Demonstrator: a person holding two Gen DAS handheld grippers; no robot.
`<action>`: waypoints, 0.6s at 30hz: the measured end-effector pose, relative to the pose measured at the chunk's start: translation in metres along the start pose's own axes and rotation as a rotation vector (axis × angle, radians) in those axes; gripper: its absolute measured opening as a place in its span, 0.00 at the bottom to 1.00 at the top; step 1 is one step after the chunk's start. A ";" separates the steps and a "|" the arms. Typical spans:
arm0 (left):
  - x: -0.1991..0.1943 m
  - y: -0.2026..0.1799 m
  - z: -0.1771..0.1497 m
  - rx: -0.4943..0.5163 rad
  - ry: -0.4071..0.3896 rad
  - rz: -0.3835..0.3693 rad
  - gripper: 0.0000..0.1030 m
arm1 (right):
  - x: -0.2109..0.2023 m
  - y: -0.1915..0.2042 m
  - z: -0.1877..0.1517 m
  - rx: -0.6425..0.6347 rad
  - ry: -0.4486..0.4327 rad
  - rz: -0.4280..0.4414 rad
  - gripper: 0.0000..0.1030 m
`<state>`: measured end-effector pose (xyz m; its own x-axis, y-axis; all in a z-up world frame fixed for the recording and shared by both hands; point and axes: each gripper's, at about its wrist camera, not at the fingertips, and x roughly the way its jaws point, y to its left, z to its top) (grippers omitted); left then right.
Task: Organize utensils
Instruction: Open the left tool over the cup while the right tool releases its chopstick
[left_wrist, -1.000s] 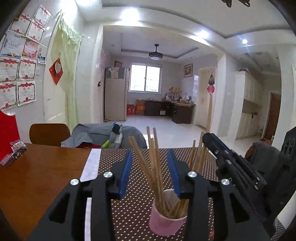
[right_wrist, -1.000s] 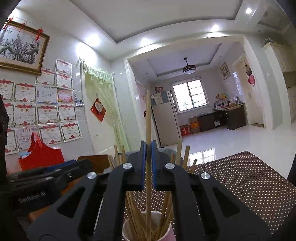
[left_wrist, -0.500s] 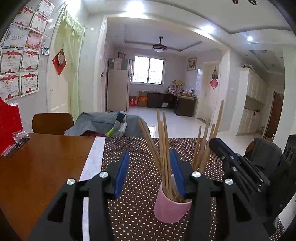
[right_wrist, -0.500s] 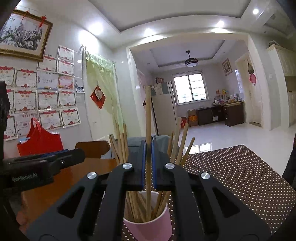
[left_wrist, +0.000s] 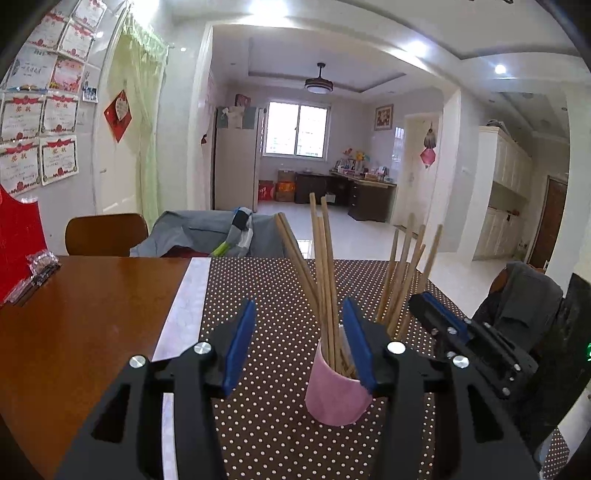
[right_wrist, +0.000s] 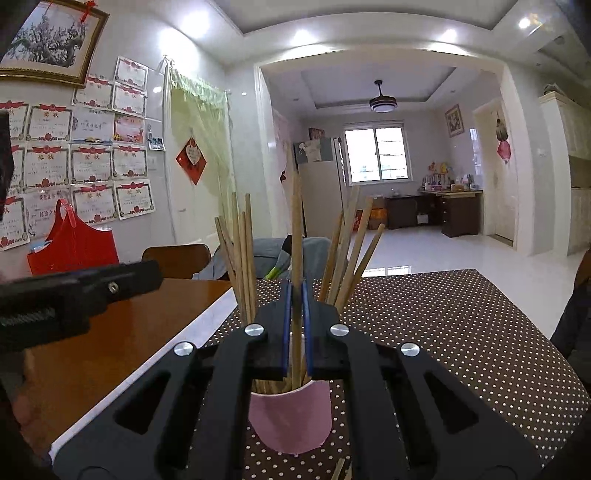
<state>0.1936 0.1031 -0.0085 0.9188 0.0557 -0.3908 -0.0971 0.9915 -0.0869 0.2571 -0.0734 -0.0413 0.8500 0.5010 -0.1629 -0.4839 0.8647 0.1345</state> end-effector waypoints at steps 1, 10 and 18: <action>-0.001 0.001 -0.001 -0.008 0.001 -0.001 0.47 | -0.002 0.000 0.001 0.003 0.004 0.001 0.07; -0.014 0.000 -0.008 -0.024 -0.005 0.005 0.52 | -0.025 0.005 0.006 -0.001 0.003 -0.004 0.56; -0.036 -0.005 -0.009 -0.025 -0.027 -0.008 0.57 | -0.053 0.007 0.018 -0.008 -0.021 -0.028 0.57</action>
<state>0.1578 0.0955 -0.0021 0.9294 0.0512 -0.3655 -0.0989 0.9887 -0.1130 0.2123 -0.0944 -0.0141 0.8673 0.4760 -0.1457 -0.4616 0.8786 0.1225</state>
